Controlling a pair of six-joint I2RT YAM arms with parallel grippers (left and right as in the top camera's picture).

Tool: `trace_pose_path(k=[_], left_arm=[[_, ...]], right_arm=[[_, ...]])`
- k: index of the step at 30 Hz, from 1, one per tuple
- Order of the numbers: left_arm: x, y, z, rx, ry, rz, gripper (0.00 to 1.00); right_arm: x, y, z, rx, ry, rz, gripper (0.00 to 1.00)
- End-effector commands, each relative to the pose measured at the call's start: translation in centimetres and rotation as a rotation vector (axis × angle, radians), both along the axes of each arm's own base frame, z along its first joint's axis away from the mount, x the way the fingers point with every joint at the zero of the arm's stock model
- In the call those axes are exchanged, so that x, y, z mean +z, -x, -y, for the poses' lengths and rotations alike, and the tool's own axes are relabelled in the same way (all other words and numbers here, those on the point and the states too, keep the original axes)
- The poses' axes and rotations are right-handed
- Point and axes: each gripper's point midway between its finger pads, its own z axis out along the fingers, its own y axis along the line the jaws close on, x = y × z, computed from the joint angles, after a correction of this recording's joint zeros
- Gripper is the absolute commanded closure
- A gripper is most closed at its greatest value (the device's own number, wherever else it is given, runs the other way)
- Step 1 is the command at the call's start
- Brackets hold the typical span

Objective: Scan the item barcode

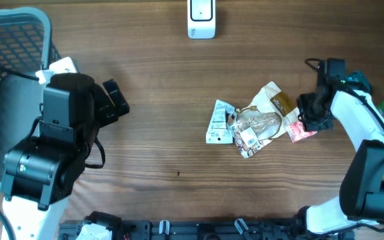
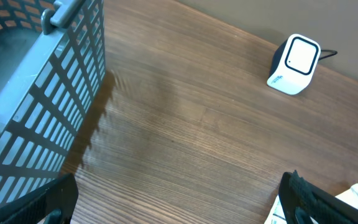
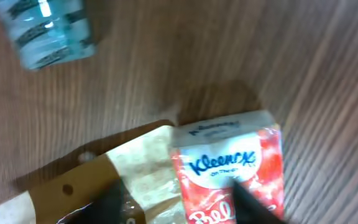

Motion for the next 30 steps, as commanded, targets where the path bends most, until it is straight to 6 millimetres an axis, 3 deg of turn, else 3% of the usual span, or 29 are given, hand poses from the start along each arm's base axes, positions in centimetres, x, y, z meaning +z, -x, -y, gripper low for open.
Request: trace_pose_path(k=[1,6,15,16,20,22,26,30], left_arm=[[0.4,-0.1,-0.4,0.006,-0.022,0.011,0.0],[0.4,-0.1,-0.4,0.006,-0.022,0.011,0.0],[0.4,-0.1,-0.4,0.006,-0.022,0.011,0.0],[0.4,-0.1,-0.4,0.006,-0.022,0.011,0.0],[0.4,-0.1,-0.4,0.006,-0.022,0.011,0.0],[0.4,-0.1,-0.4,0.006,-0.022,0.011,0.0],[0.4,-0.1,-0.4,0.006,-0.022,0.011,0.0],[0.4,-0.1,-0.4,0.006,-0.022,0.011,0.0]], right_arm=[[0.1,0.1,-0.5,0.181,0.006,-0.002,0.0],[-0.2,0.4,-0.5,0.287,0.018,-0.021,0.0],[-3.5,3.4,-0.7,0.183,-0.001,-0.081,0.03],[-3.7,3.6,-0.8,0.181,-0.006,-0.083,0.07],[-4.0,3.5,-0.9,0.179,-0.01,-0.071,0.56],[-4.0,3.4,-0.9,0.177,-0.008,-0.066,0.72],[-3.9,2.7,-0.8,0.157,-0.005,-0.038,0.88],[-3.0,1.7,0.1,0.172,0.02,-0.02,0.87]])
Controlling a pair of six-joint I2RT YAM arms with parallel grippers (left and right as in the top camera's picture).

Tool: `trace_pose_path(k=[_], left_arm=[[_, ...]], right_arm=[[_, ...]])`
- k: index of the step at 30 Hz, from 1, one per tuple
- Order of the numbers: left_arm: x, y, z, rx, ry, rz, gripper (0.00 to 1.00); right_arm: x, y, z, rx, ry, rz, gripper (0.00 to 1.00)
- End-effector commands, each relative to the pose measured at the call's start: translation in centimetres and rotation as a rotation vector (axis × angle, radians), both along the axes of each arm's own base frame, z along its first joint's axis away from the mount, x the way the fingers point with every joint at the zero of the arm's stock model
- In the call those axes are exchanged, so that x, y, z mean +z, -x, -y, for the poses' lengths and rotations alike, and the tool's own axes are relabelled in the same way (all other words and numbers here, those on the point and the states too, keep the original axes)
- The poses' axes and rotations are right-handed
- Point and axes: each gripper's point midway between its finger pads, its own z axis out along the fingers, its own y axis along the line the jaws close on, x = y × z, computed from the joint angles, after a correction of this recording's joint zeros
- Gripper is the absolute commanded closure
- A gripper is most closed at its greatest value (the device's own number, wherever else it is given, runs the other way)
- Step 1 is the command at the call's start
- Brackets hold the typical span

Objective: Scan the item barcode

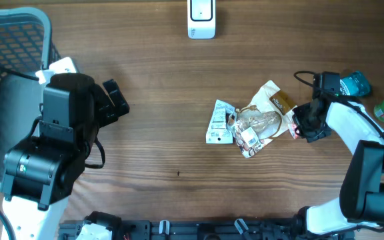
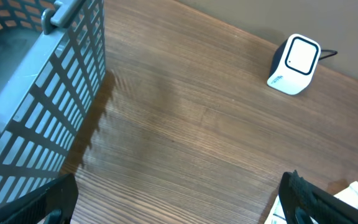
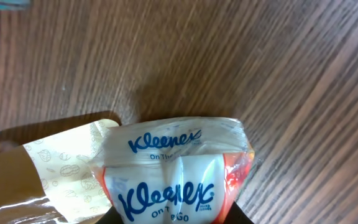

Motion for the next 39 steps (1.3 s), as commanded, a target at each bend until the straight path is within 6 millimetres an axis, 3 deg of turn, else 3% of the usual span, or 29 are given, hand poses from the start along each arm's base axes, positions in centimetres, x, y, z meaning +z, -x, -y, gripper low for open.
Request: trace_pose_path(k=[1,9,14,17,20,21,23,24,28,33,39], left_arm=[[0.4,-0.1,-0.4,0.006,-0.022,0.011,0.0],[0.4,-0.1,-0.4,0.006,-0.022,0.01,0.0],[0.4,-0.1,-0.4,0.006,-0.022,0.011,0.0],[0.4,-0.1,-0.4,0.006,-0.022,0.011,0.0],[0.4,-0.1,-0.4,0.006,-0.022,0.011,0.0],[0.4,-0.1,-0.4,0.006,-0.022,0.01,0.0],[0.4,-0.1,-0.4,0.006,-0.022,0.011,0.0],[0.4,-0.1,-0.4,0.006,-0.022,0.011,0.0],[0.4,-0.1,-0.4,0.006,-0.022,0.01,0.0],[0.4,-0.1,-0.4,0.006,-0.022,0.01,0.0],[0.4,-0.1,-0.4,0.006,-0.022,0.01,0.0]], right_arm=[[0.3,-0.6,0.8,0.012,0.009,0.002,0.87],[4.9,-1.3,8.6,-0.085,0.084,0.011,0.85],[5.6,-0.2,13.9,-0.194,0.164,0.028,0.81],[5.8,0.6,16.5,-0.256,0.224,0.027,0.67],[6.2,1.4,18.5,-0.305,0.284,0.024,0.64],[6.3,1.5,19.0,-0.314,0.291,0.031,0.49],[6.5,1.2,19.5,-0.282,0.302,0.042,0.07],[6.6,1.0,19.5,-0.265,0.304,0.049,0.0],[7.4,0.2,19.2,-0.241,0.282,0.079,0.0],[10.7,-0.3,18.5,-0.234,0.265,0.146,0.0],[14.6,-1.5,13.0,-0.123,0.153,0.275,0.0]])
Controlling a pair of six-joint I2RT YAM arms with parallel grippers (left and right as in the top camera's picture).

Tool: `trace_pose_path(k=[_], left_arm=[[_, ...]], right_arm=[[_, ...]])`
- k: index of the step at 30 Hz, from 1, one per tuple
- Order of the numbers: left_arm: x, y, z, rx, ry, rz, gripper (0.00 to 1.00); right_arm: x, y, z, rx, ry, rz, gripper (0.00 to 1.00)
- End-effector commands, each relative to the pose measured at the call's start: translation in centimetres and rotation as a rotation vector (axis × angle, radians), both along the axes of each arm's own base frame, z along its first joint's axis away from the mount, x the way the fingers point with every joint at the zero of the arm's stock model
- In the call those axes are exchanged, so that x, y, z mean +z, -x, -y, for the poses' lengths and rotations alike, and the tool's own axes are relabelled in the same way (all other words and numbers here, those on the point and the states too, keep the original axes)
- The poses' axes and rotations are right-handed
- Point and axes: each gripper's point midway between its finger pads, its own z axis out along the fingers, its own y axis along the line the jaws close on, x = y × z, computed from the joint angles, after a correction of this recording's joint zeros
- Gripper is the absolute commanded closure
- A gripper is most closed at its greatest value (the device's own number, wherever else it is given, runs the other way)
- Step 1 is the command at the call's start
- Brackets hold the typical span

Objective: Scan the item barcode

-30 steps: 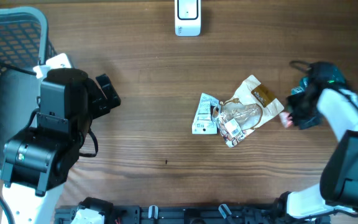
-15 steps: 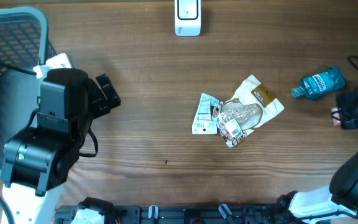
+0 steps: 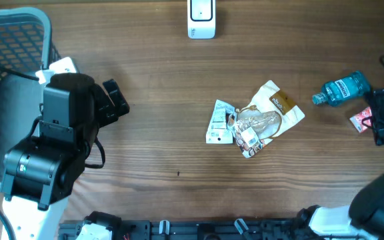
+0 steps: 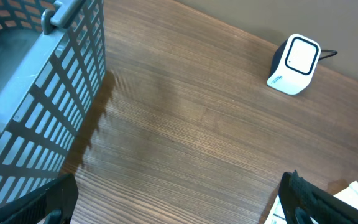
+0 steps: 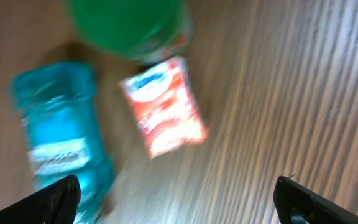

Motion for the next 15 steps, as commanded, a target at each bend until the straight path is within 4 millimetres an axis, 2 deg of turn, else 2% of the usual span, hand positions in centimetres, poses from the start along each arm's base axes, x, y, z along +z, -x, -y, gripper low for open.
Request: trace_pose_path(k=[1,3,8,10,15], left_arm=[[0.4,-0.1,-0.4,0.006,-0.022,0.01,0.0],[0.4,-0.1,-0.4,0.006,-0.022,0.011,0.0],[0.4,-0.1,-0.4,0.006,-0.022,0.01,0.0],[0.4,-0.1,-0.4,0.006,-0.022,0.01,0.0],[0.4,-0.1,-0.4,0.006,-0.022,0.01,0.0]], right_arm=[[4.2,-2.3,-5.2,0.159,-0.056,0.125,0.0],[4.0,-2.7,-8.7,0.253,-0.084,0.094,0.0],[1.9,-3.8,-16.6,0.484,-0.124,0.012,0.0],[0.8,-3.2,-19.1,0.501,-0.16,-0.045,0.0],[-0.9,-2.6,-22.5,0.553,-0.206,-0.117,0.0]])
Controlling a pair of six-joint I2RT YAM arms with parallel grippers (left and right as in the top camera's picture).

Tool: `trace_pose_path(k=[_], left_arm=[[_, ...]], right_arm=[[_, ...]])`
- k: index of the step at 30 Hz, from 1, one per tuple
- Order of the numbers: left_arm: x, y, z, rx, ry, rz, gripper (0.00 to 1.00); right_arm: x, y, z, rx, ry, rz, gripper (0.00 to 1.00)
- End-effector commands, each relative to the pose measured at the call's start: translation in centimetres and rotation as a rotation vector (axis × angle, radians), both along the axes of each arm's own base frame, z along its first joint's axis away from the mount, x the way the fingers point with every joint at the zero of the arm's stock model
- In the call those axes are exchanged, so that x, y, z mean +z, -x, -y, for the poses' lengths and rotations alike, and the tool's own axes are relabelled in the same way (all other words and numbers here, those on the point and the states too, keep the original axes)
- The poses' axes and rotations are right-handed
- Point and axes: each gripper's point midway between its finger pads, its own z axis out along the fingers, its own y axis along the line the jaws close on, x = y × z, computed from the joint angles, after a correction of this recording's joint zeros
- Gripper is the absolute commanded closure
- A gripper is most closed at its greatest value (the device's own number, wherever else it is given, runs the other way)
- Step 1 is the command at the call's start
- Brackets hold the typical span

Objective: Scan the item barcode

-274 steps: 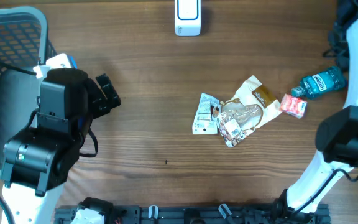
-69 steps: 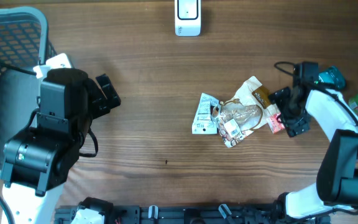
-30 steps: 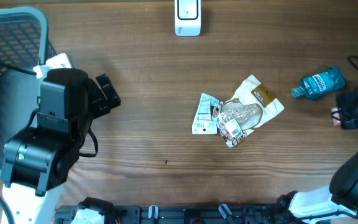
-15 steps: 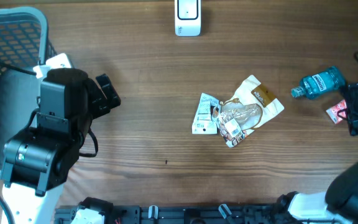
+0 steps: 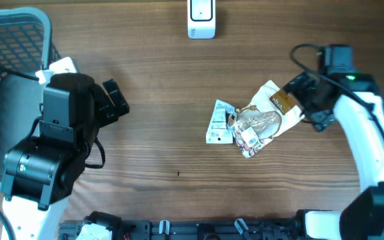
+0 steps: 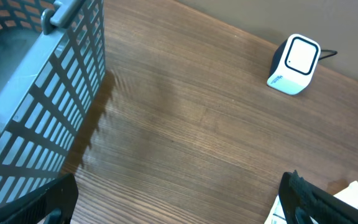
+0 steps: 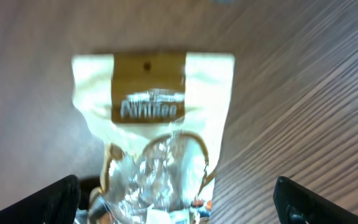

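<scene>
The white barcode scanner [image 5: 201,19] stands at the far edge of the table and also shows in the left wrist view as the scanner [image 6: 294,62]. A pile of items lies mid-table: a cream snack pouch with a brown band [image 5: 277,105], a clear bag [image 5: 255,125] and a white packet [image 5: 219,122]. My right gripper [image 5: 303,101] hangs open over the pouch [image 7: 151,106], nothing held between its fingers [image 7: 328,199]. Far to the left, my left gripper [image 5: 115,100] is open and empty.
A grey wire basket [image 5: 5,67] stands at the left edge, close beside the left arm; its wall [image 6: 48,106] fills the left wrist view. A green bottle cap shows at the right edge. Bare wood lies between basket and pile.
My right gripper was open at the right edge over a red tissue pack, between a blue bottle and a green one. Now it is open over the snack pouch. The left arm is unchanged.
My right gripper was at the red tissue pack lying against the right side of the pile, then close down on it. Then the pack lay at the far right by the blue bottle, with the gripper open above it. Now the gripper is back at the pile, empty.
</scene>
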Motion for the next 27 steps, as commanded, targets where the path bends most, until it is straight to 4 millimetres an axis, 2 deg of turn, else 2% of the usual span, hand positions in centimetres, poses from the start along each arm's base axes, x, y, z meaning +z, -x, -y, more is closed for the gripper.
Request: trace_pose_path(k=[1,5,8,9,12,18,27], left_arm=[[0.4,-0.1,-0.4,0.006,-0.022,0.011,0.0],[0.4,-0.1,-0.4,0.006,-0.022,0.011,0.0],[0.8,-0.4,-0.8,0.024,-0.036,0.033,0.0],[1.2,-0.7,-0.9,0.03,-0.037,0.051,0.0],[1.2,-0.7,-0.9,0.031,-0.034,0.052,0.0],[1.2,-0.7,-0.9,0.031,-0.034,0.053,0.0],[0.7,-0.5,0.5,-0.031,0.019,0.03,0.0]], right_arm=[[-1.6,0.5,-2.2,0.02,-0.026,-0.059,0.0],[-3.4,1.0,-2.9,0.039,-0.036,-0.063,0.0],[-6.2,1.5,-3.6,0.048,-0.077,-0.048,0.0],[-7.9,2.1,-4.0,0.052,-0.102,-0.042,0.0],[-9.9,2.9,-4.0,0.052,-0.106,-0.028,0.0],[-10.9,2.7,-3.4,0.018,-0.08,0.004,0.0],[-14.3,4.1,-3.3,-0.121,-0.127,0.072,0.0]])
